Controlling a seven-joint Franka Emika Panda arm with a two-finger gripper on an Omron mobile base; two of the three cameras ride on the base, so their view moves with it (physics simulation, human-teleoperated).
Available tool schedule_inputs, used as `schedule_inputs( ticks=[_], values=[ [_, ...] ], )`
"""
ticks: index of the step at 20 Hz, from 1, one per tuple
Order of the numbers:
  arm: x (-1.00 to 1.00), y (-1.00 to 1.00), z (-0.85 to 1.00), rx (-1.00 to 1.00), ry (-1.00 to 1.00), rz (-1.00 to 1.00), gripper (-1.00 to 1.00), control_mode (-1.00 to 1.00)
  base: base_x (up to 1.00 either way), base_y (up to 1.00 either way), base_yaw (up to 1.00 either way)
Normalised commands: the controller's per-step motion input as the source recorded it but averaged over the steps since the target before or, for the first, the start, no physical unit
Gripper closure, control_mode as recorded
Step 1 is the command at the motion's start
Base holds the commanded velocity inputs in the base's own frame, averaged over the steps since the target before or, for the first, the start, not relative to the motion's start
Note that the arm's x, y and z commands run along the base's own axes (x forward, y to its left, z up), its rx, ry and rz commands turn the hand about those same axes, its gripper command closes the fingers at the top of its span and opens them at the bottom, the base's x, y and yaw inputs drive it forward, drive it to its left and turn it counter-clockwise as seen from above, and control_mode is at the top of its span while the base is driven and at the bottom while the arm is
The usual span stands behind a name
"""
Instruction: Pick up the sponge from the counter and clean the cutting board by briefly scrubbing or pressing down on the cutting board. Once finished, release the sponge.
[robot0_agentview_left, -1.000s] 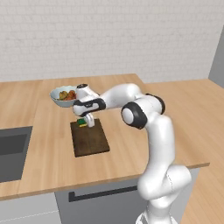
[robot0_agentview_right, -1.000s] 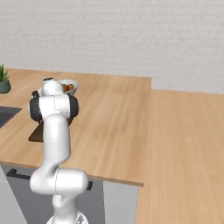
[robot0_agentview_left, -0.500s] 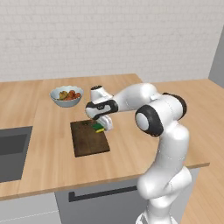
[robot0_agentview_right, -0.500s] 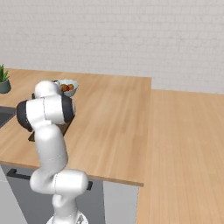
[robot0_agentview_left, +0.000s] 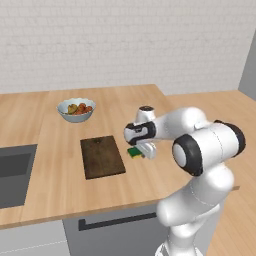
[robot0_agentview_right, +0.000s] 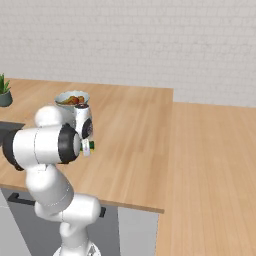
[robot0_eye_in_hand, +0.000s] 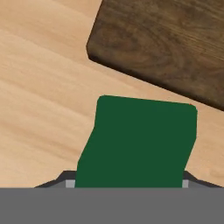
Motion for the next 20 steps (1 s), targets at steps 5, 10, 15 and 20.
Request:
schedule_inputs(
  ticks=[5, 10, 15, 20],
  values=[
    [0.10, -0.51, 0.00, 0.18, 0.02, -0.01, 1.00, -1.00, 0.00, 0.00, 0.00],
    [0.18, -0.30, -0.03, 0.06, 0.01, -0.01, -1.00, -1.00, 0.00, 0.00, 0.00],
    [0.21, -0.07, -0.12, 0.00, 0.02, 0.00, -1.00, -1.00, 0.00, 0.00, 0.00],
    [0.11, 0.00, -0.03, 0.00, 0.00, 0.01, -1.00, -1.00, 0.00, 0.00, 0.00]
  ],
)
